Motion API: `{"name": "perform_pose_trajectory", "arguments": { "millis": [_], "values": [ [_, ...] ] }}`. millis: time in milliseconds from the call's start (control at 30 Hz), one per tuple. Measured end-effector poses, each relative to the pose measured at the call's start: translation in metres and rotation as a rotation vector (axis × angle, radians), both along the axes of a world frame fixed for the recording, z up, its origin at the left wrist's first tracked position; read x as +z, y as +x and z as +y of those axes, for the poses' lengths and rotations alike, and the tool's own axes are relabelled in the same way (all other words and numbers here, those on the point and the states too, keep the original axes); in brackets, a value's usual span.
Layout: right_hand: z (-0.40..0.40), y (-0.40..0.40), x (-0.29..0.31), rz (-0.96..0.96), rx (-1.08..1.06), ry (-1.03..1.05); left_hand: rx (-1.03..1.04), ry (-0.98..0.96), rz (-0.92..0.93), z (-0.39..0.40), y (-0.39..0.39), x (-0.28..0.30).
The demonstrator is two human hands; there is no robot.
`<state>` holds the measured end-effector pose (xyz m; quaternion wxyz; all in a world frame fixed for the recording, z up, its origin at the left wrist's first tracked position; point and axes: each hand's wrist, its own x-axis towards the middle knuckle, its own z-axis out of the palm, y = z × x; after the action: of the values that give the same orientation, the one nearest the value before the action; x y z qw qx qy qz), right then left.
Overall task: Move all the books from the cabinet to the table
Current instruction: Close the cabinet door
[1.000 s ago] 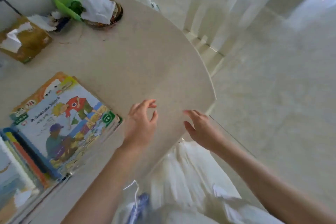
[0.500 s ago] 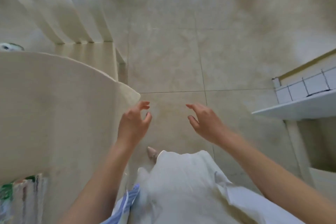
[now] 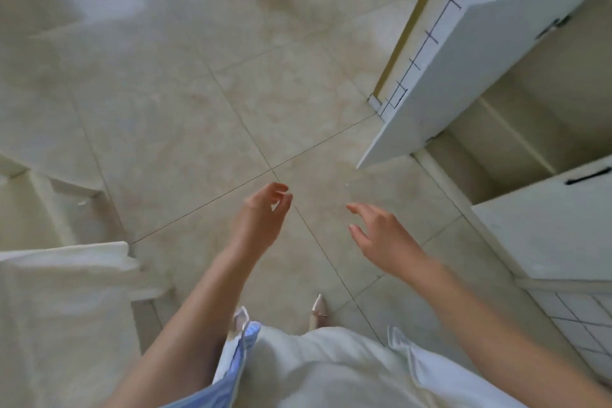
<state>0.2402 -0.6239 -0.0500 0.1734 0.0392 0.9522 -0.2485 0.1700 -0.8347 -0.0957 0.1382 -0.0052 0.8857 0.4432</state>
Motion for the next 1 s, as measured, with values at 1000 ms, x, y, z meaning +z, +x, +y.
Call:
{"name": "perform_pose_trajectory", "arguments": {
  "millis": [1000],
  "values": [
    [0.332,-0.311,0.053,0.068,-0.914,-0.487,-0.571,0.232,-0.008,0.486,-0.404,0.109]
  ]
}}
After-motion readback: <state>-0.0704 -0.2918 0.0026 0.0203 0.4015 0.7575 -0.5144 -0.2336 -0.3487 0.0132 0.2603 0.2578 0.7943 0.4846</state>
